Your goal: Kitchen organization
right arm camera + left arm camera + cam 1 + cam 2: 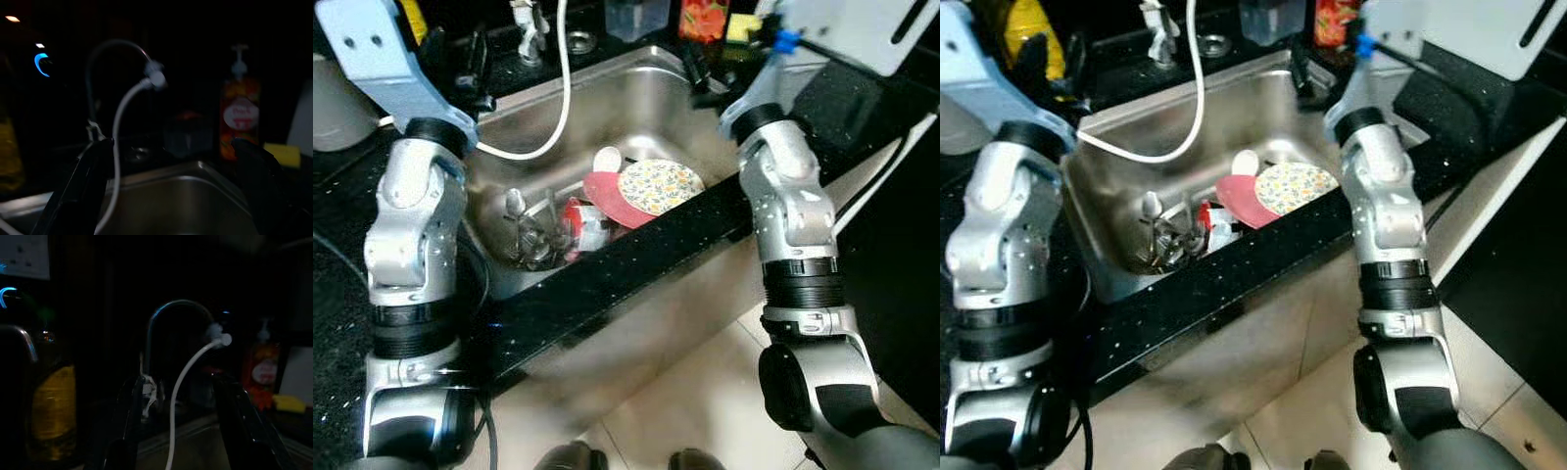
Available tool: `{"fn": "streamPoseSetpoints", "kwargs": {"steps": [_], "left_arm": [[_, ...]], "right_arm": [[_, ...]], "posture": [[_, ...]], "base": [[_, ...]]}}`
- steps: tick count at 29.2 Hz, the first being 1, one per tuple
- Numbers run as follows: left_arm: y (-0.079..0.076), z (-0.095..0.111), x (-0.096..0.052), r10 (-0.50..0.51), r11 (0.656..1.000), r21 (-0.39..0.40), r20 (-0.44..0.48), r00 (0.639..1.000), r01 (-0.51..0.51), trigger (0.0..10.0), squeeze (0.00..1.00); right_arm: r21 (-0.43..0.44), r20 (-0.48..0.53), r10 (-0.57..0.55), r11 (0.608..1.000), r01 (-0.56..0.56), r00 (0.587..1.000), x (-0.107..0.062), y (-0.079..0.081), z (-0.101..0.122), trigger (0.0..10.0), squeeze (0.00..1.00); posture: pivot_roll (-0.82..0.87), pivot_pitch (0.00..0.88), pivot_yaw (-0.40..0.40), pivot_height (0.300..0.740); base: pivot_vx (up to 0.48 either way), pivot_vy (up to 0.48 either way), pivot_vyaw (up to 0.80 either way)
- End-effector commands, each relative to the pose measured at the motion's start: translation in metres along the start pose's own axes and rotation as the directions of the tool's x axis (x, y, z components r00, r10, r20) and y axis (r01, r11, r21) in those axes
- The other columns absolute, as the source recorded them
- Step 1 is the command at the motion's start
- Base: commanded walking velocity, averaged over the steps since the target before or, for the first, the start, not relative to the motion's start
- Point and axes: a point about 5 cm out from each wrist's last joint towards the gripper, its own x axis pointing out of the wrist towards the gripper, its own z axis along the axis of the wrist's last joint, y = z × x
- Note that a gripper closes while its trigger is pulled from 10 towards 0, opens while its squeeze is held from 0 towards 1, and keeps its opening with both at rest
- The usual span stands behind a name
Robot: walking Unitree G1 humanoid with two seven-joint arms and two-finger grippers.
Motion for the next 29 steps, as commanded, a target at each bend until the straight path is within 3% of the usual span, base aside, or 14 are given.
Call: {"fn": "streamPoseSetpoints", "kwargs": {"steps": [1,5,10,12,13,14,15,16,20,25,26,27,28,29], "left_arm": [[0.005,-0.009,-0.008,0.054,0.998,0.015,-0.06,0.997,-0.053,10.0,0.0],[0.044,-0.024,-0.025,0.365,0.93,0.125,-0.187,0.912,-0.346,10.0,0.0],[0.063,-0.027,-0.031,0.471,0.88,0.2,-0.24,0.849,-0.431,10.0,0.0],[0.12,-0.022,-0.052,0.699,0.715,0.33,-0.299,0.65,-0.617,10.0,0.0],[0.12,-0.022,-0.052,0.699,0.715,0.33,-0.299,0.65,-0.617,10.0,0.0],[0.148,-0.011,-0.066,0.779,0.626,0.397,-0.285,0.558,-0.671,10.0,0.0],[0.148,-0.011,-0.066,0.779,0.626,0.397,-0.285,0.558,-0.671,10.0,0.0],[0.17,0.002,-0.081,0.836,0.548,0.45,-0.259,0.484,-0.705,10.0,0.0],[0.192,0.014,-0.105,0.892,0.452,0.504,-0.231,0.389,-0.736,10.0,0.0],[0.177,0.0,-0.101,0.854,0.519,0.484,-0.271,0.444,-0.704,10.0,0.0],[0.166,-0.006,-0.095,0.823,0.567,0.473,-0.287,0.491,-0.674,10.0,0.0],[0.138,-0.012,-0.076,0.715,0.689,0.436,-0.282,0.639,-0.578,10.0,0.0],[0.117,-0.015,-0.065,0.625,0.765,0.406,-0.278,0.73,-0.5,10.0,0.0],[0.117,-0.015,-0.065,0.625,0.765,0.406,-0.278,0.73,-0.5,10.0,0.0]], "right_arm": [[0.007,0.028,0.02,1.0,-0.02,0.999,0.0,0.004,0.004,10.0,0.0],[0.017,0.028,0.047,0.999,-0.047,0.999,0.002,0.01,0.001,10.0,0.0],[0.016,0.028,0.051,0.999,-0.051,0.998,0.002,0.011,0.001,10.0,0.0],[-0.007,0.015,0.046,0.999,-0.046,0.999,0.001,0.008,0.0,10.0,0.0],[-0.007,0.015,0.046,0.999,-0.046,0.999,0.001,0.008,0.0,10.0,0.0],[-0.021,0.009,0.037,0.999,-0.037,0.999,0.0,0.004,-0.001,10.0,0.0],[-0.021,0.009,0.037,0.999,-0.037,0.999,0.0,0.004,-0.001,10.0,0.0],[-0.03,0.005,0.028,0.999,-0.028,1.0,-0.001,0.001,-0.002,10.0,0.0],[-0.037,-0.014,0.026,0.999,-0.027,1.0,-0.001,-0.002,-0.006,10.0,0.0],[-0.027,-0.033,0.052,0.998,-0.053,0.998,-0.001,0.004,-0.011,10.0,0.0],[-0.015,-0.039,0.06,0.998,-0.06,0.997,-0.001,0.007,-0.012,10.0,0.0],[0.036,-0.054,0.061,0.998,-0.059,0.997,-0.001,0.01,-0.015,10.0,0.0],[0.073,-0.064,0.061,0.996,-0.056,0.996,-0.002,0.012,-0.018,10.0,0.0],[0.073,-0.064,0.061,0.996,-0.056,0.996,-0.002,0.012,-0.018,10.0,0.0]], "posture": [[0.15,0.0,0.025,0.74],[0.14,0.0,0.025,0.74],[0.14,0.0,0.025,0.74],[0.15,0.0,0.033,0.74],[0.15,0.0,0.033,0.74],[0.15,0.0,0.039,0.74],[0.15,0.0,0.039,0.74],[0.16,0.0,0.045,0.74],[0.16,0.0,0.049,0.74],[0.16,0.0,0.045,0.74],[0.15,0.0,0.043,0.74],[0.14,0.0,0.038,0.74],[0.14,0.0,0.037,0.74],[0.14,0.0,0.037,0.74]], "base": [[0.0,0.0,0.0],[0.0,0.0,0.0],[0.0,0.0,0.0],[0.0,0.0,0.0],[0.0,0.0,0.0],[0.0,0.0,0.0],[0.0,0.0,0.0],[0.0,0.0,0.0],[0.0,0.0,0.0],[0.0,0.0,0.0],[0.0,0.0,0.0],[0.0,0.0,0.0],[0.0,0.0,0.0],[0.0,0.0,0.0]]}}
